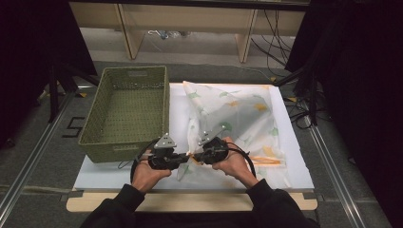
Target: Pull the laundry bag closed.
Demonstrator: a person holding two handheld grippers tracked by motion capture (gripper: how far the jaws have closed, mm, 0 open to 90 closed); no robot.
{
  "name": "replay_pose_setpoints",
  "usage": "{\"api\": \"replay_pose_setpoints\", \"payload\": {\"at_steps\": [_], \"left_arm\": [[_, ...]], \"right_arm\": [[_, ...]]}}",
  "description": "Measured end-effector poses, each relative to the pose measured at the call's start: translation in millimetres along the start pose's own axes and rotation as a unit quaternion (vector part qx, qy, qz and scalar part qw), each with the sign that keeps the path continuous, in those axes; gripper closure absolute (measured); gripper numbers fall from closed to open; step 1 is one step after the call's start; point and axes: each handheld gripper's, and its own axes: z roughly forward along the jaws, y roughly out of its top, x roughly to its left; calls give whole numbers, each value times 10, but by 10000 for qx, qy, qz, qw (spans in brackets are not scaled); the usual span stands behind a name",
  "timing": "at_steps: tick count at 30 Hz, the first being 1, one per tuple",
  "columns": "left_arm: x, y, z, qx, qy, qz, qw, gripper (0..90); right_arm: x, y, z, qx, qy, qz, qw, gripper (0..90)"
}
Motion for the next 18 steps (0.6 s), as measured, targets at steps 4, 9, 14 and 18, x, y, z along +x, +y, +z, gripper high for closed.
{"api": "replay_pose_setpoints", "payload": {"at_steps": [4,9,14,18], "left_arm": [[18,-2,-36,-41,38,-32,10000,866],[37,-3,-57,-43,9,-14,10000,866],[52,-4,-90,-60,43,-52,10000,866],[57,-9,-92,-65,44,-49,10000,866]], "right_arm": [[-12,-24,-18,-21,-61,25,10000,900],[-41,-50,-51,39,-100,59,9999,900],[-82,-130,-115,144,-259,261,9992,900],[-141,-203,-141,166,-313,193,9992,900]]}}
